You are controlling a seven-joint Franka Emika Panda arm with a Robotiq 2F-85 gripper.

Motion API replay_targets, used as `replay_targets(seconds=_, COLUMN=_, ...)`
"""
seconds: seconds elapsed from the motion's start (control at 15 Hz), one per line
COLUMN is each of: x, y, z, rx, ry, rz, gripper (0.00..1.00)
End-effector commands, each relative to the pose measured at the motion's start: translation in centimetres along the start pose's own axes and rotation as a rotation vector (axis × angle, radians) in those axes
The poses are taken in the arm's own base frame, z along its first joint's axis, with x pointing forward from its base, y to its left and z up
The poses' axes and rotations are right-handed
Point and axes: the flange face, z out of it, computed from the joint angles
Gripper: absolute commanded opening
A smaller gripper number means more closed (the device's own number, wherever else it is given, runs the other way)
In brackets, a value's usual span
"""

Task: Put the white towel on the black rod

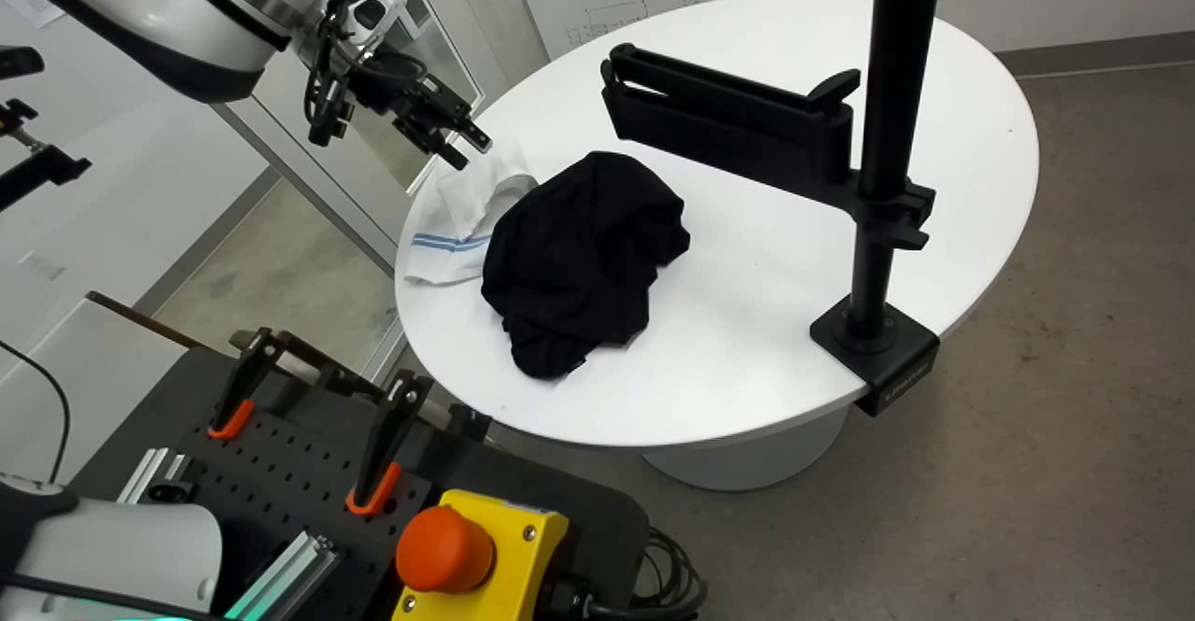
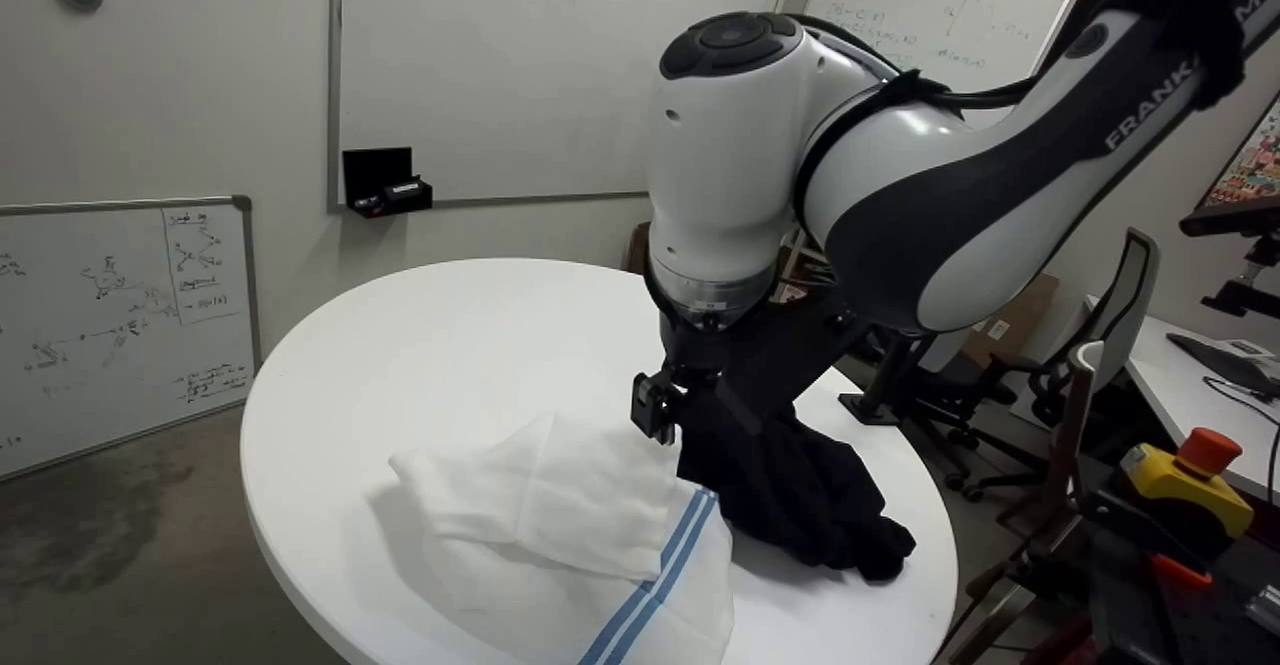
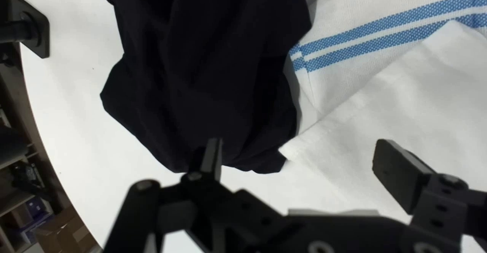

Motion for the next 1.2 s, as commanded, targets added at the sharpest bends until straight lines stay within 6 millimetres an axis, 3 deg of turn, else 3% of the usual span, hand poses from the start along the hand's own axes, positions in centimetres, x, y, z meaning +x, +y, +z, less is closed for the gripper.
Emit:
replay_targets(seconds=0.0, x=-0.7, y=2.3, z=1.1, rx=0.022, ry=-0.035, rz=0.046, gripper=1.0)
replay_targets(seconds=0.27, x=-1.9, y=2.9, z=2.9, rx=0.17, ry=-0.052, rz=-0.04, gripper=1.0)
replay_targets(seconds=0.6, x=-1.8, y=2.6, z=2.8, rx=0.344, ry=-0.004, rz=-0.139, gripper=1.0)
replay_targets(seconds=1.13, x=-1.8, y=-0.3, z=3.9, rx=0.321, ry=0.012, rz=-0.308, gripper=1.0)
